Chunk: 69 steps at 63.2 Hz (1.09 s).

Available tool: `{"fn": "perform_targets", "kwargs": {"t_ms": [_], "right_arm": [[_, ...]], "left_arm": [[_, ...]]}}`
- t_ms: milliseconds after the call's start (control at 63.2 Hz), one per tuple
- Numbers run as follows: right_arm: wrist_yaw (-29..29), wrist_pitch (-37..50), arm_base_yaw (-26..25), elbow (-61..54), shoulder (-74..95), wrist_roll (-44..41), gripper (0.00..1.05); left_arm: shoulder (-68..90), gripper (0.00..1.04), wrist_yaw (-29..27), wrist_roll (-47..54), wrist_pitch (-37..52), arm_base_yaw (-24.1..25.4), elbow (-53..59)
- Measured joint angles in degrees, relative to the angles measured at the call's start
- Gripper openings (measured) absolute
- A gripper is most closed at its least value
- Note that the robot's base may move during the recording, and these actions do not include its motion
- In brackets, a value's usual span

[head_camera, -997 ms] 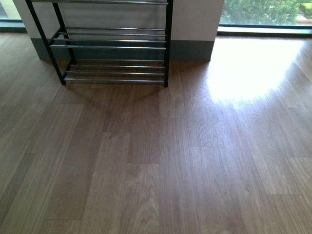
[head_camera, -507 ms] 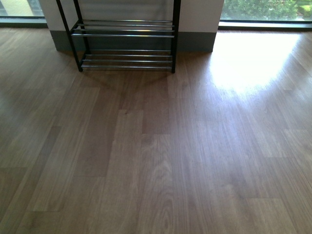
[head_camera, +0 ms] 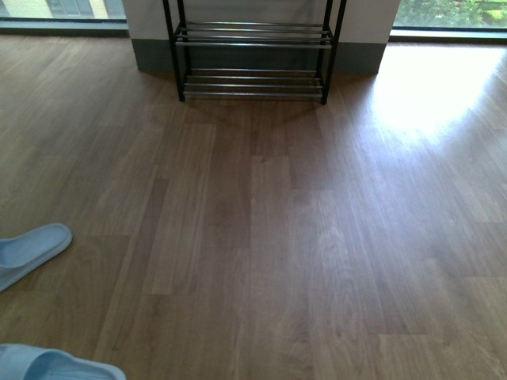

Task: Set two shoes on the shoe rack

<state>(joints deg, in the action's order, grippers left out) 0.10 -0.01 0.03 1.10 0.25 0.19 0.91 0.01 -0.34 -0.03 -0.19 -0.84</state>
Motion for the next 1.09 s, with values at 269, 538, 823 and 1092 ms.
{"fn": "perform_targets", "kwargs": {"t_ms": [269,538,823,1092], "right_arm": [[-0.1,0.0,0.0,0.0,0.1,0.0,0.95],[-0.2,0.0,0.0,0.0,0.0,0.0,0.95],[0.1,0.0,0.0,0.0,0.0,0.0,0.95],[-0.2,0.0,0.0,0.0,0.0,0.0,0.95]], "left_arm": [[0.0,0.95,0.0,0.0,0.0,0.0,0.0],[0.0,0.95,-0.1,0.0,0.0,0.0,0.0],[0.0,0.95,0.0,0.0,0.0,0.0,0.0],[0.0,0.95,-0.2,0.0,0.0,0.0,0.0]]}}
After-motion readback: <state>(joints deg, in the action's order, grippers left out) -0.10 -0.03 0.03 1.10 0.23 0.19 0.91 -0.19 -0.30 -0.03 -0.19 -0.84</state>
